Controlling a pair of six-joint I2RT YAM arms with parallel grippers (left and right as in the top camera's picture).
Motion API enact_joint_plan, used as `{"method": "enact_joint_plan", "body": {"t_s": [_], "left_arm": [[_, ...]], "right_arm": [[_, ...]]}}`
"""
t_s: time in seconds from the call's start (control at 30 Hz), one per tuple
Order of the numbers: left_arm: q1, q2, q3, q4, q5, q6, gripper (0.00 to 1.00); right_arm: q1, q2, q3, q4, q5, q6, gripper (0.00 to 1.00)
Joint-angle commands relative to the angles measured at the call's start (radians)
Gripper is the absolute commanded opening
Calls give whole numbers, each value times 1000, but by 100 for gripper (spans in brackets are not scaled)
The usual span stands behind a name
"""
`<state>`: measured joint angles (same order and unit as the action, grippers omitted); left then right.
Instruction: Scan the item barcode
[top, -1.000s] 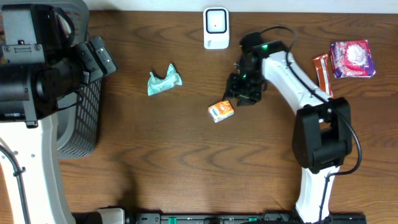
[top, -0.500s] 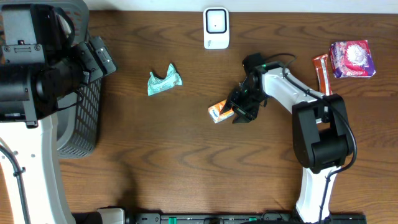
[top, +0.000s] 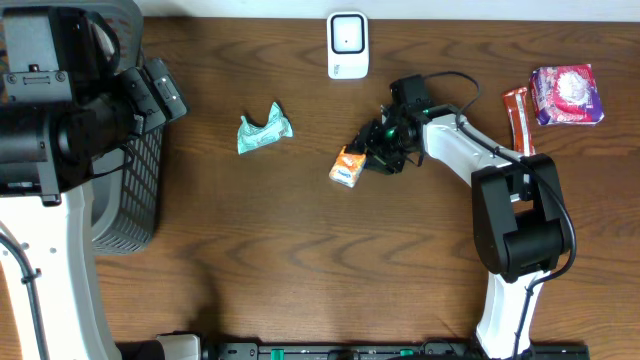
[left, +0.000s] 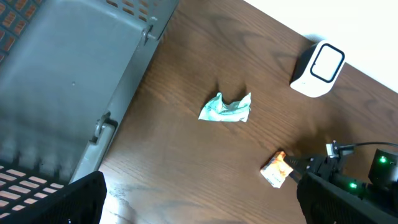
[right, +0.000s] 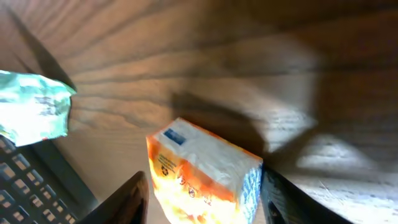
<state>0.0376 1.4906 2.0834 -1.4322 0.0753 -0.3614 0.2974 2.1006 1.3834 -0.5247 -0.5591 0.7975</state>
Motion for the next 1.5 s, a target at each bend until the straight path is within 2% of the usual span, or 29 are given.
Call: {"method": "enact_joint_plan", "body": {"t_s": [0.0,0.13,0.2,0.23,0.37,0.47,0.5,0.57,0.6,0.7,0.83,0.93,1.0,1.1,1.33,1.4,1.47], "left_arm": [[3,4,-5,0,-9,13,98],[3,4,-5,0,-9,13,98],[3,4,-5,0,-9,13,98],[3,4,-5,0,-8,13,98],[3,4,-5,0,-9,13,98],[3,4,-5,0,-9,13,98],[3,4,-5,0,-9,13,98],[3,3,-5,0,-9,13,98],[3,4,-5,0,-9,13,98],[3,4,-5,0,-8,13,98],[3,4,-5,0,-9,13,98],[3,4,-5,0,-8,13,98],[3,4,-5,0,-9,13,98],[3,4,-5,0,-8,13,98],[3,4,-5,0,-9,13,98],[3,4,-5,0,-9,13,98],[3,4,-5,0,-9,13,98]], "right_arm": [[6,-12,-11,10,19,18,59],[31,-12,-11,-13,39,17,56],[40,-12,-11,-43,49,17,42],[46,-11,-11,-63,59,17,40],[67,-11,-30,-86,118,17,45],[82,-11,-55,-44,120,17,41],[88,-11,-61,-34,121,16,36],[96,-11,-62,-23,120,-10,5],[96,-12,-62,-16,118,-31,1],[82,-14,-61,44,-32,-162,1],[27,-14,-56,167,-534,-405,1],[-21,-14,-56,256,-848,-462,1],[-47,-14,-56,312,-982,-492,1],[-69,-14,-56,331,-1002,-511,1],[-65,-14,-56,325,-889,-505,1],[-58,-14,-56,307,-771,-456,1],[-50,-16,-56,274,-551,-364,1]]}}
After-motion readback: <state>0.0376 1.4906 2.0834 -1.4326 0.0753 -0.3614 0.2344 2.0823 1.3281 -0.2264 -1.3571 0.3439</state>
